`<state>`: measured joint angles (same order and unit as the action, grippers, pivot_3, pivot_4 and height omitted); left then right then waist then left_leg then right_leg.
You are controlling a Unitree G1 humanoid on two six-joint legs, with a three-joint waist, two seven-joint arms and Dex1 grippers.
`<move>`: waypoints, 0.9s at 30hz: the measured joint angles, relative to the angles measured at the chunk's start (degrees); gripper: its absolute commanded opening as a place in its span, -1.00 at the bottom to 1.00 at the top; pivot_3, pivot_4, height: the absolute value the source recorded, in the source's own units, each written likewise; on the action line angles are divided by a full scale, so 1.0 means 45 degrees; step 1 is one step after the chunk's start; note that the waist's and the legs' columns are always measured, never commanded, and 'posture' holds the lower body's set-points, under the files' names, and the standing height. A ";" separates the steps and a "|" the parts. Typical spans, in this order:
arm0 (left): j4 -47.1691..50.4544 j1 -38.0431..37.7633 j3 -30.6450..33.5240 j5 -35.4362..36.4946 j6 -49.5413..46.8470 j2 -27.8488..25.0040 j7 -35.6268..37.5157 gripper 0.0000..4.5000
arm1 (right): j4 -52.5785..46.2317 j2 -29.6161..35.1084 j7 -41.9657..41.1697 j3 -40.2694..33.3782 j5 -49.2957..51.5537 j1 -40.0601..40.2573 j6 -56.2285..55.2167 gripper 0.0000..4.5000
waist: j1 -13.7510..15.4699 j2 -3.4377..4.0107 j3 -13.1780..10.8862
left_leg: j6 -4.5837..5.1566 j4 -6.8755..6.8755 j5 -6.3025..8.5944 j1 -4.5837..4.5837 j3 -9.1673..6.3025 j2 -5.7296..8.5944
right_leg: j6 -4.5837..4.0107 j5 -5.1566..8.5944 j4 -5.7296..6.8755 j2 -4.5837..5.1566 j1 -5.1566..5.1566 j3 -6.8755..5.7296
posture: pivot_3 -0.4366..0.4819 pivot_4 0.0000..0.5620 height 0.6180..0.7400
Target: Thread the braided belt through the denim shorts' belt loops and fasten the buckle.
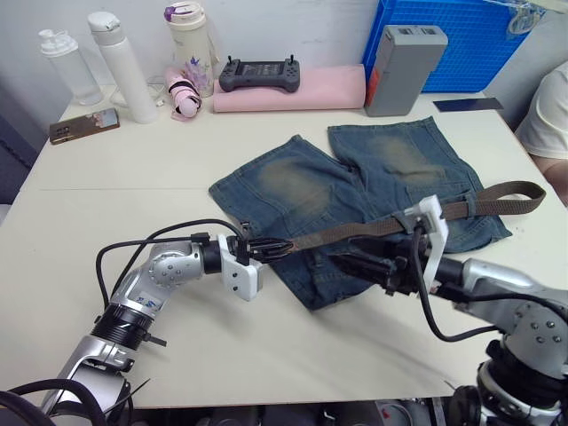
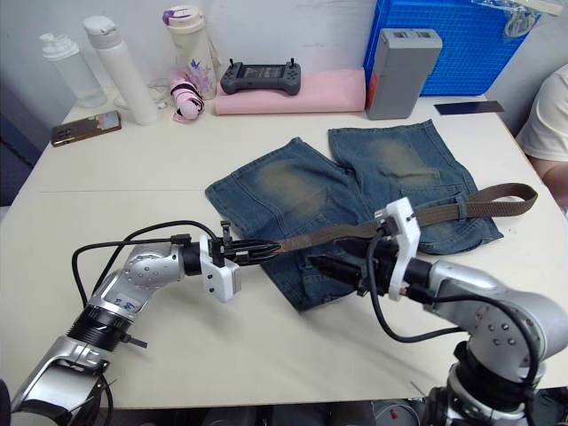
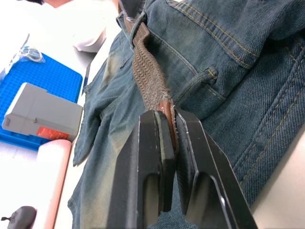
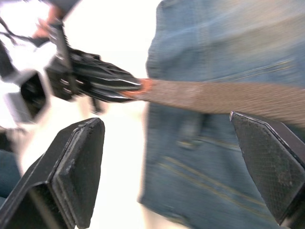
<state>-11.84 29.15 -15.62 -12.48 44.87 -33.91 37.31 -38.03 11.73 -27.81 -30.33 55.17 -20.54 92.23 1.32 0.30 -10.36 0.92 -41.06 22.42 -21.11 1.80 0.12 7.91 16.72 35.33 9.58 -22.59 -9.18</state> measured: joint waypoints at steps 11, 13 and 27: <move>0.0014 0.0184 -0.0004 -0.0274 0.0460 -0.0034 -0.0200 -1.00 | 0.2868 -0.4514 0.7571 -0.2539 0.3094 -0.0487 -0.0639 0.99 | -0.0038 0.0029 0.0000 | -0.0007 0.0003 -0.0003 0.0008 0.0027 0.0008 | -0.0002 0.0001 0.0053 0.0001 -0.0043 0.0041 | -0.05 -0.47 0.42; 0.0014 0.0184 -0.0004 -0.0281 0.0461 -0.0048 -0.0207 -1.00 | 0.3312 -0.4513 0.9116 -0.2500 0.4373 -0.0518 -0.1555 0.99 | -0.0059 0.0032 -0.0002 | -0.0007 0.0013 -0.0003 0.0008 0.0028 0.0007 | -0.0003 0.0002 0.0053 0.0001 -0.0048 0.0040 | -0.05 -0.47 0.42; 0.0035 0.0185 -0.0007 -0.0276 0.0452 -0.0067 -0.0208 -1.00 | 0.3964 -0.2057 1.3852 0.1903 1.0387 0.1381 -0.7676 -0.99 | -0.0339 0.0036 -0.0003 | -0.0004 0.0020 -0.0003 0.0009 0.0039 -0.0003 | -0.0006 0.0003 0.0049 0.0002 -0.0051 0.0045 | -0.05 -0.47 0.42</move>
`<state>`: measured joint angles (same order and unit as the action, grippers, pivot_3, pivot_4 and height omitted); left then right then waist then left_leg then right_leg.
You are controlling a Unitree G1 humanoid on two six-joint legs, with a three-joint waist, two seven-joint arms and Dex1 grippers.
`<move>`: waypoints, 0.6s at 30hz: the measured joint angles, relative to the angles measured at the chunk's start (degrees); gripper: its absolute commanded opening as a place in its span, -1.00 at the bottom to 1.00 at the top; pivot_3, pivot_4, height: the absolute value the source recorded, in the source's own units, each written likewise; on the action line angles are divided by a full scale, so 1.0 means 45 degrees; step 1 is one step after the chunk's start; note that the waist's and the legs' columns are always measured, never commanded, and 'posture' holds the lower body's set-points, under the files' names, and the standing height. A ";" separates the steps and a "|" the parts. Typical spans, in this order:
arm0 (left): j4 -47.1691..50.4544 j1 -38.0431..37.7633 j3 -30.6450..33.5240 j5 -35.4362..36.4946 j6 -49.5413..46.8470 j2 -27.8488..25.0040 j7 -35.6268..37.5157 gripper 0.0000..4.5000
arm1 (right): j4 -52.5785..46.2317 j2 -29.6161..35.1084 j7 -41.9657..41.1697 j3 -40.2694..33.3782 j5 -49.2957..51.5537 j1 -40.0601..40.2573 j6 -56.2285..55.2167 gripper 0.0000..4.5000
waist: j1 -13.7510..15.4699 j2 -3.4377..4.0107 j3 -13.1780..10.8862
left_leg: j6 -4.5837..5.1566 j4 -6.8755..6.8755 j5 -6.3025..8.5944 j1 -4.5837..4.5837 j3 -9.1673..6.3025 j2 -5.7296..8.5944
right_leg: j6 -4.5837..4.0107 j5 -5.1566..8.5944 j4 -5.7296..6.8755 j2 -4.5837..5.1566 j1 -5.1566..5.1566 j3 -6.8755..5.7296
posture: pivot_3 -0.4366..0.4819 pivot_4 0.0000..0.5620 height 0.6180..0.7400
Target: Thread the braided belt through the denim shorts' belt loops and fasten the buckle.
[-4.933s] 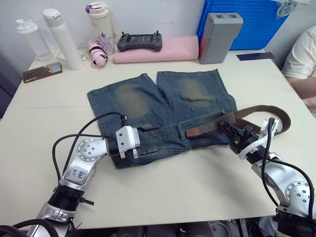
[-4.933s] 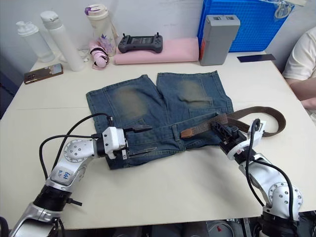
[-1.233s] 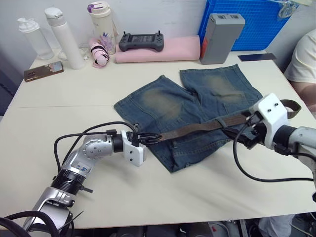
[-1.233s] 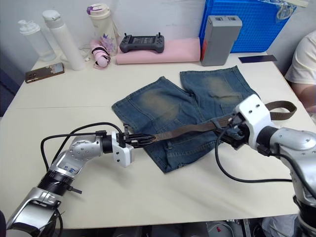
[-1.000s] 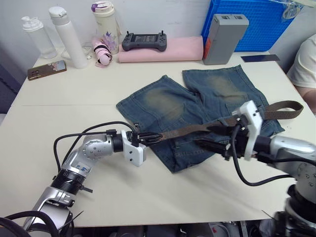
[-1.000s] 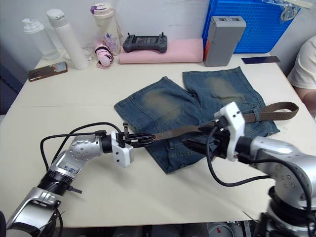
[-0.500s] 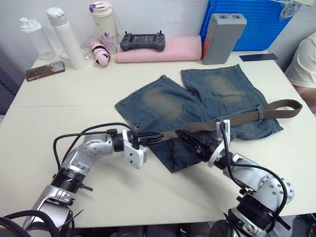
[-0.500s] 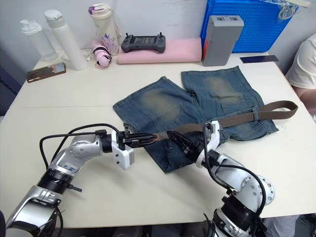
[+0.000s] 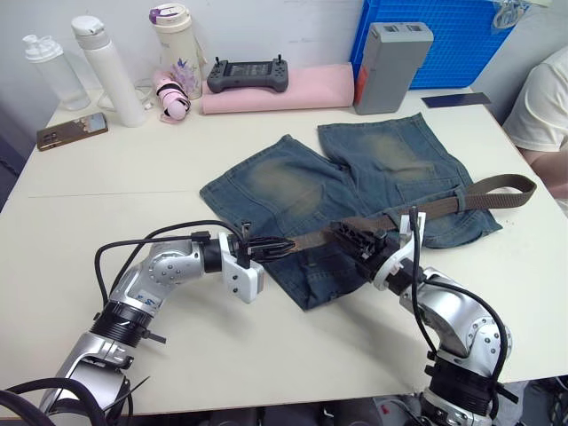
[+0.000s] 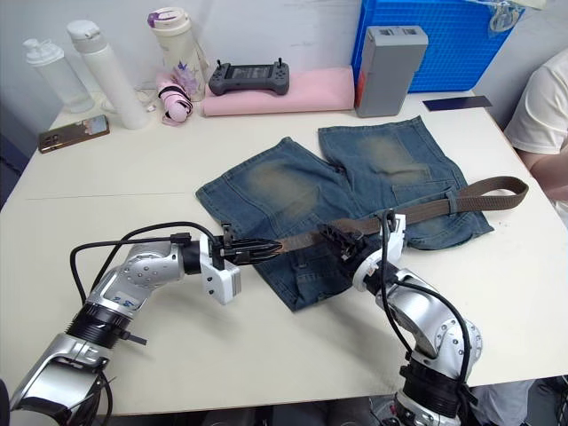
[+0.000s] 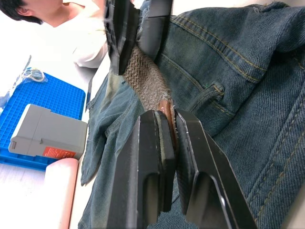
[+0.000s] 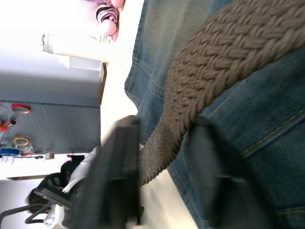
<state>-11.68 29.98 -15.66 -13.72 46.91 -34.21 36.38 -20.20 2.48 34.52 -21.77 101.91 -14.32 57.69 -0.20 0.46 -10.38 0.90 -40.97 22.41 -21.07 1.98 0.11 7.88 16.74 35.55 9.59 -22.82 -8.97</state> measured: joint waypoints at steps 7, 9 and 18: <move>0.0125 -0.0059 -0.0004 0.0531 -0.0320 0.0024 0.0215 -0.60 | -0.0001 0.1002 -0.0280 0.1202 0.0415 0.0361 -0.1632 -1.00 | 0.0009 0.0000 0.0000 | 0.0002 -0.0002 0.0001 -0.0002 0.0001 -0.0005 | 0.0000 0.0000 -0.0004 0.0002 0.0000 0.0000 | -0.05 -0.47 0.42; 0.0625 -0.0345 -0.0019 0.1642 -0.1002 0.0105 0.0657 -0.28 | 0.0000 0.1352 -0.0591 0.1285 0.0356 0.0376 -0.2020 -1.00 | 0.0018 0.0000 0.0000 | 0.0004 -0.0003 0.0002 -0.0005 -0.0004 -0.0009 | 0.0000 0.0000 -0.0006 0.0007 0.0000 0.0000 | -0.05 -0.47 0.42; 0.2990 -0.2427 0.0165 0.5986 -0.6688 -0.0022 0.2794 0.49 | 0.0105 0.3763 -0.2637 0.0931 -0.0346 0.1168 -0.2539 -1.00 | 0.0041 0.0003 -0.0002 | 0.0008 -0.0012 0.0004 -0.0008 -0.0003 -0.0010 | 0.0000 0.0000 -0.0018 0.0013 0.0003 0.0009 | -0.05 -0.47 0.42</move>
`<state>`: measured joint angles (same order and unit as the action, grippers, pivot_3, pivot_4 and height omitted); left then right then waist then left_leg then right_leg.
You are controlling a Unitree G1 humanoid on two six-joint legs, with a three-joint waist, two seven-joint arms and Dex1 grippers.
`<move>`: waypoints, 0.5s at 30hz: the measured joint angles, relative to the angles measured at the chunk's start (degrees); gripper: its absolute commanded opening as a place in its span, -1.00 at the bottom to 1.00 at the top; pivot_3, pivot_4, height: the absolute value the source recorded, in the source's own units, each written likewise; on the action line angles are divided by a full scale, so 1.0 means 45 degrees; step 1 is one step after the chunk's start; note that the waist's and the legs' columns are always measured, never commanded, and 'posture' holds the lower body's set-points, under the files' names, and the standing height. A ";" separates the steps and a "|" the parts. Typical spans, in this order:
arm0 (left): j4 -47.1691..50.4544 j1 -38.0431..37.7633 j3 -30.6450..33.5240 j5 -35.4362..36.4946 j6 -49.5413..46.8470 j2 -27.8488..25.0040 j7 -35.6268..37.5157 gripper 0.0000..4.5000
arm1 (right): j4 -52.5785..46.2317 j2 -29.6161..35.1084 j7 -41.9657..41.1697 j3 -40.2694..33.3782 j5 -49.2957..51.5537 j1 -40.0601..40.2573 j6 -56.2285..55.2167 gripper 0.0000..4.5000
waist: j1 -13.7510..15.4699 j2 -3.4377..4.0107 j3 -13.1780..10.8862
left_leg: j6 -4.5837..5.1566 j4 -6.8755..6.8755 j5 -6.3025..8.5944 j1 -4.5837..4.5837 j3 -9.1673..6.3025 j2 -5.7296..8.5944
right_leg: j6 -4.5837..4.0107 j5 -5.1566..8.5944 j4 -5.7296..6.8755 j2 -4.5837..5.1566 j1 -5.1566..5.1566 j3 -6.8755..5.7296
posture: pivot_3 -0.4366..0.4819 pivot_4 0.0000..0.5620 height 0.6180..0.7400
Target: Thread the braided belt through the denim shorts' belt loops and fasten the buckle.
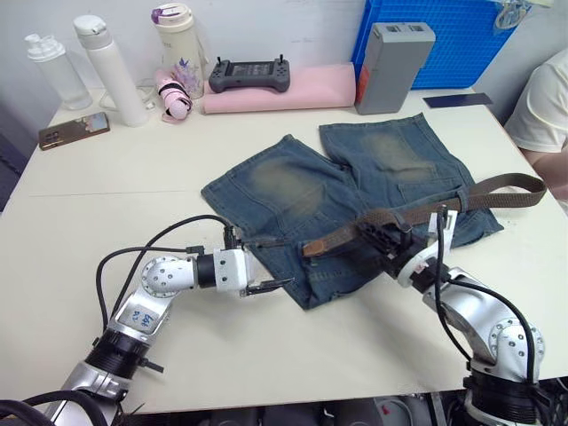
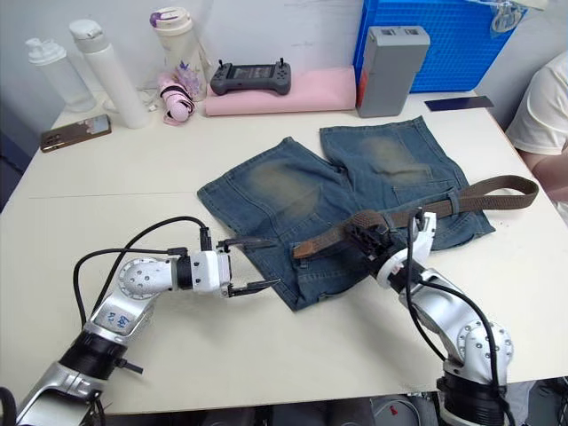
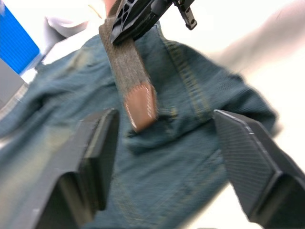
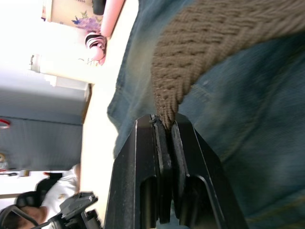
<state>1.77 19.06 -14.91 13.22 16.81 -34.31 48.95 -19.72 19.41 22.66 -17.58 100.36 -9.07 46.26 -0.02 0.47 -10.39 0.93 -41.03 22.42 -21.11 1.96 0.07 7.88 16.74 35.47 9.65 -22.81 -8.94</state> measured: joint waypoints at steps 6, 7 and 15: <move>0.0621 -0.0465 0.0620 0.0267 -0.1233 -0.0130 0.0102 0.49 | 0.0573 0.0428 -0.0852 -0.0128 -0.0614 0.0320 -0.0073 -1.00 | 0.0029 0.0001 0.0000 | 0.0000 -0.0001 0.0000 0.0007 0.0014 0.0002 | 0.0000 0.0000 -0.0002 -0.0001 0.0007 0.0001 | -0.05 -0.47 0.42; 0.0661 -0.0472 0.0713 0.0267 -0.1409 -0.0121 0.0100 0.49 | 0.0682 0.0432 -0.1027 -0.0135 -0.0705 0.0315 -0.0206 -1.00 | 0.0046 0.0001 0.0000 | 0.0001 -0.0001 0.0000 0.0005 0.0014 0.0004 | 0.0000 0.0000 -0.0004 -0.0001 0.0007 0.0000 | -0.05 -0.47 0.42; 0.0996 -0.0505 0.1093 0.0224 -0.1796 0.0130 0.0106 0.49 | 0.0907 0.0577 -0.1644 0.0020 -0.1515 0.0283 -0.0325 -1.00 | 0.0121 0.0001 0.0000 | 0.0000 -0.0001 0.0000 0.0005 0.0017 0.0003 | 0.0000 0.0000 -0.0005 -0.0002 0.0007 -0.0001 | -0.05 -0.47 0.42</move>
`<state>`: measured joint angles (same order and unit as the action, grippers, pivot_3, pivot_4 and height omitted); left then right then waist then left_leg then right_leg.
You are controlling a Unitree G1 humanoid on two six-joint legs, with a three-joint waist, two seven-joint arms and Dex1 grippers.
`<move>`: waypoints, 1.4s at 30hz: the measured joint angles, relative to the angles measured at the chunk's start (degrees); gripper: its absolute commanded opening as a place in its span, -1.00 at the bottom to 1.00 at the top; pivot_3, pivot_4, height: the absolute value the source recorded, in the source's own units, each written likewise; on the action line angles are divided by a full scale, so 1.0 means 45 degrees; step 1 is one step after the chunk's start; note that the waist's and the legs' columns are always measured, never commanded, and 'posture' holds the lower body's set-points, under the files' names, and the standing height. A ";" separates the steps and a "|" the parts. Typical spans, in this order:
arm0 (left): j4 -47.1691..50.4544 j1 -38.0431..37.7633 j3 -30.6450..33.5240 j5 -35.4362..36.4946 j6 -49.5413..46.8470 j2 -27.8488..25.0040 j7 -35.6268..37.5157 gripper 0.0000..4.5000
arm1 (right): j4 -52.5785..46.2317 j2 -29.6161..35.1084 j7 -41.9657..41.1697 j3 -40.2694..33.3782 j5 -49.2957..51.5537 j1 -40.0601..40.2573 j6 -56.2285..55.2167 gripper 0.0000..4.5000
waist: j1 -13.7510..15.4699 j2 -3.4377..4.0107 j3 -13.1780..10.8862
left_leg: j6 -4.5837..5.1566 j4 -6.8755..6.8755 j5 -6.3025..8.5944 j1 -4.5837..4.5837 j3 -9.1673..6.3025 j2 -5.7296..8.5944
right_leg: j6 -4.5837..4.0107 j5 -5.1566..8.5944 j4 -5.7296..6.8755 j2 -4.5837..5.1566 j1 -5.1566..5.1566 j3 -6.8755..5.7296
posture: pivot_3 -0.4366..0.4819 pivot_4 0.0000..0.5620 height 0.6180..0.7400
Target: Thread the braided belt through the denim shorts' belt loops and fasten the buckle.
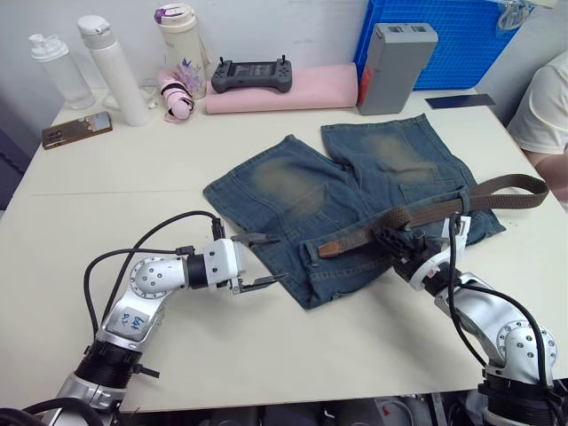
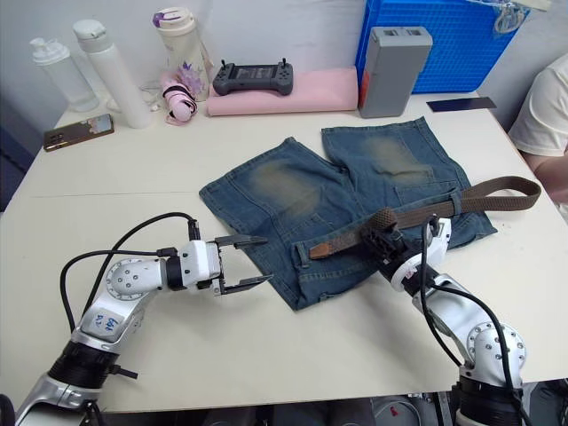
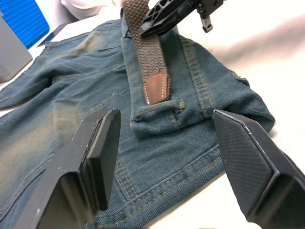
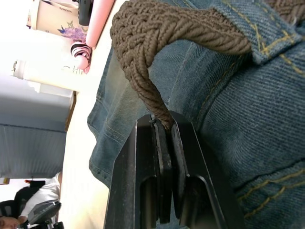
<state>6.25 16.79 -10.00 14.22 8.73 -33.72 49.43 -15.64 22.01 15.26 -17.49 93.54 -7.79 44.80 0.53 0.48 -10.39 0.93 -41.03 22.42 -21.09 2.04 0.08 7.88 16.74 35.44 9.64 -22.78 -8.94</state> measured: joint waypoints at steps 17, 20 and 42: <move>-0.2772 0.1569 -0.0748 -0.5114 0.5264 0.0459 -0.1435 0.49 | -0.0252 -0.2105 0.0257 0.2436 -0.2701 -0.0466 -0.0076 -1.00 | -0.0120 0.0004 -0.0002 | -0.0002 0.0008 -0.0001 0.0005 0.0003 -0.0003 | 0.0000 0.0000 0.0001 -0.0010 -0.0002 -0.0007 | -0.05 -0.47 0.42; -0.3143 0.1774 -0.0991 -0.5701 0.6033 0.0651 -0.1837 0.49 | -0.0332 -0.2191 0.0306 0.2449 -0.2783 -0.0466 0.0047 -1.00 | -0.0159 0.0004 -0.0002 | -0.0002 0.0011 0.0000 0.0007 0.0003 -0.0006 | 0.0000 0.0000 0.0002 -0.0010 -0.0002 -0.0006 | -0.05 -0.47 0.42; -0.4290 0.2037 -0.1291 -0.7216 0.7626 0.0328 -0.3100 -1.00 | -0.0748 -0.1931 0.0455 0.2277 -0.2212 -0.0459 0.0613 0.40 | -0.0124 0.0004 -0.0002 | -0.0001 0.0005 0.0000 0.0002 -0.0001 -0.0007 | 0.0000 0.0000 0.0002 -0.0006 -0.0003 -0.0006 | -0.05 -0.47 0.42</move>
<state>-13.05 25.95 -15.81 -18.25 43.05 -32.25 35.48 -19.01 13.32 17.30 -7.24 83.59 -9.86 47.56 -0.03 0.49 -10.40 0.93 -41.01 22.42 -21.08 2.03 0.05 7.88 16.74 35.45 9.61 -22.79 -8.96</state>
